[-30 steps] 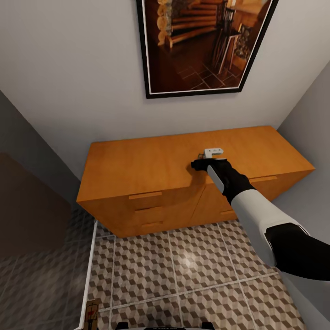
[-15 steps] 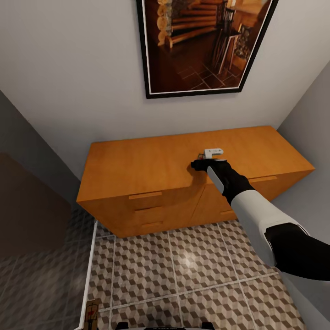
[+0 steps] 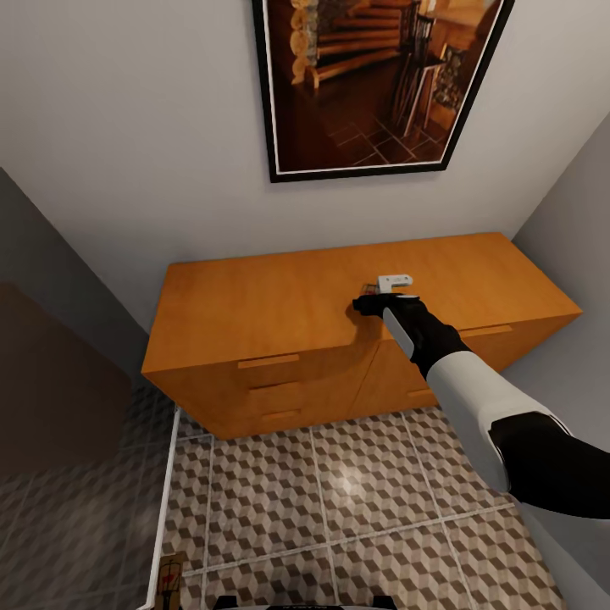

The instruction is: Take the four mousetraps from the cabinet in the bathroom and place them on the bathroom floor. Make sure all four end up on the same floor surface, and ensure that at least two of them are either under or directly next to the same bathroom sink.

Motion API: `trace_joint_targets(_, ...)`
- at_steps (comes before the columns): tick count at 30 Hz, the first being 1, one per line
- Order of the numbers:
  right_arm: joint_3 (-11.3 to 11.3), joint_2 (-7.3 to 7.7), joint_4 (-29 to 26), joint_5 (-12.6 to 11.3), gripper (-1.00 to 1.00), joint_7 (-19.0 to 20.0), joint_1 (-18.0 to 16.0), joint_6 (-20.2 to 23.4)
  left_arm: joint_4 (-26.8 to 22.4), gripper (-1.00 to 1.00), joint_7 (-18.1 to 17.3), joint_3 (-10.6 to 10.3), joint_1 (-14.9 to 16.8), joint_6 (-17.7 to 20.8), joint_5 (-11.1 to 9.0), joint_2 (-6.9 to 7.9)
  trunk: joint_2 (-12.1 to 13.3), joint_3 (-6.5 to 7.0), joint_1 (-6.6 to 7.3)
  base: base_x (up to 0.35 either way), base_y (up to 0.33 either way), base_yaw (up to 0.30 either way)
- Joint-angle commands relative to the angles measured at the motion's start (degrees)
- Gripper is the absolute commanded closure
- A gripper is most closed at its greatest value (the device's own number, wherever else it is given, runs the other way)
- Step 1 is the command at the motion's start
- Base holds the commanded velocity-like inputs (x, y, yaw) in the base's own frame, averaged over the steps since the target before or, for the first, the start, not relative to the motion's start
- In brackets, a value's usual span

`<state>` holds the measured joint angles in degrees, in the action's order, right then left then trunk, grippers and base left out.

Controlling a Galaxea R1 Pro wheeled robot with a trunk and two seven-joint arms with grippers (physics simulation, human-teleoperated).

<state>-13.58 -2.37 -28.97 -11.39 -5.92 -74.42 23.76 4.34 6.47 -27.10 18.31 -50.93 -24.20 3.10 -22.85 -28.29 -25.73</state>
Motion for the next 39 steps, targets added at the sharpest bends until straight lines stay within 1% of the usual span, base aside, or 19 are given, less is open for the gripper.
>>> trace_joint_targets(1, -0.40, 0.08, 2.14, -0.12, 1.00, -0.61, -0.02, 0.23, 0.15, 1.00, 0.73, -0.49, 0.06, -0.22, 0.30, -0.03, -0.07, -0.08, -0.05, 0.000, 0.000, 0.000)
trace_joint_targets(18, -0.40, 0.08, 2.22, -0.12, 1.00, -0.66, -0.02, 0.15, 0.15, 1.00, 0.73, -0.49, 0.06, -0.22, 0.30, -0.03, -0.07, -0.08, -0.05, 0.000, 0.000, 0.000)
trace_joint_targets(27, -0.32, 0.09, 0.74, 0.10, 1.00, -1.10, -0.02, 0.41, 0.15, 1.00, 0.73, -0.49, 0.06, -0.22, 0.30, -0.03, -0.07, -0.08, -0.05, 0.000, 0.000, 0.000)
trace_joint_targets(33, -0.29, 0.18, -3.48, 0.42, 1.00, -1.32, -0.02, 1.39, 0.15, 1.00, 0.73, -0.49, 0.06, -0.22, 0.30, -0.03, -0.07, -0.08, -0.05, 0.000, 0.000, 0.000)
trace_joint_targets(35, -0.30, 0.21, -6.43, 0.46, 1.00, -1.36, -0.02, 3.55, 0.15, 1.00, 0.73, -0.49, 0.06, -0.22, 0.30, -0.03, -0.07, -0.08, -0.05, 0.000, 0.000, 0.000)
trace_joint_targets(37, -0.29, 0.19, -9.96, 0.51, 1.00, -1.53, -0.02, 6.93, 0.15, 1.00, 0.73, -0.49, 0.06, -0.22, 0.30, -0.03, -0.07, -0.08, -0.05, 0.000, 0.000, 0.000)
trace_joint_targets(39, -0.26, 0.18, -12.44, 0.55, 1.00, -1.92, -0.02, 9.29, 0.15, 1.00, 0.73, -0.49, 0.06, -0.22, 0.30, -0.03, -0.07, -0.08, -0.05, 0.000, 0.000, 0.000)
